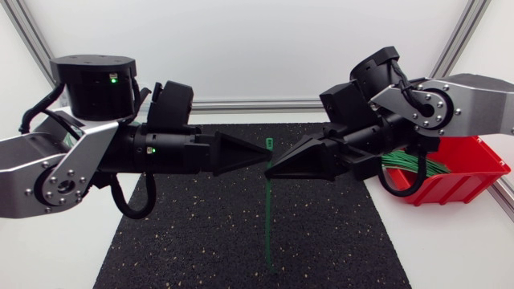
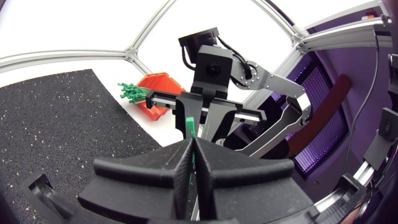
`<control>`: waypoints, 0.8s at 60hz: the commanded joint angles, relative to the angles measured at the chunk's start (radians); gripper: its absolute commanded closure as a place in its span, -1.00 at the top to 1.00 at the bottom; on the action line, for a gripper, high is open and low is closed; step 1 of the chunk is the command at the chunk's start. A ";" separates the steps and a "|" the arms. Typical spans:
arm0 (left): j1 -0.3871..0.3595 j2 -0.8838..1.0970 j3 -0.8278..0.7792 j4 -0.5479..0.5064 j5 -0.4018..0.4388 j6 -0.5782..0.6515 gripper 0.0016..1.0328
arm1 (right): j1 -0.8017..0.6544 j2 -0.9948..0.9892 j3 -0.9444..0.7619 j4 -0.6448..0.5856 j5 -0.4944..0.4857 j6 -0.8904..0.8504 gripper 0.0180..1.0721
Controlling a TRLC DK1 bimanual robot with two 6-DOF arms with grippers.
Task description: Take a green cable tie from the red box, thread the tail through the head to close it, then place it in the transparent bin on the left.
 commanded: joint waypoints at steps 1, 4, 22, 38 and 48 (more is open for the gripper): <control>0.021 -0.004 0.001 0.010 -0.019 -0.036 -0.92 | 0.042 -0.003 -0.040 0.005 0.022 0.010 -0.48; 0.038 -0.010 0.003 0.006 -0.019 -0.042 -0.92 | 0.060 -0.006 -0.046 0.005 0.057 0.010 -0.24; 0.099 -0.077 0.007 -0.071 -0.016 -0.042 -0.92 | 0.037 -0.081 -0.058 -0.006 0.185 -0.007 0.94; 0.250 -0.073 0.075 -0.161 0.079 -0.085 -0.92 | -0.007 -0.115 -0.029 -0.107 0.272 -0.140 0.93; 0.332 0.005 0.130 -0.235 0.168 -0.127 -0.92 | 0.011 -0.035 0.029 -0.323 0.283 -0.305 0.93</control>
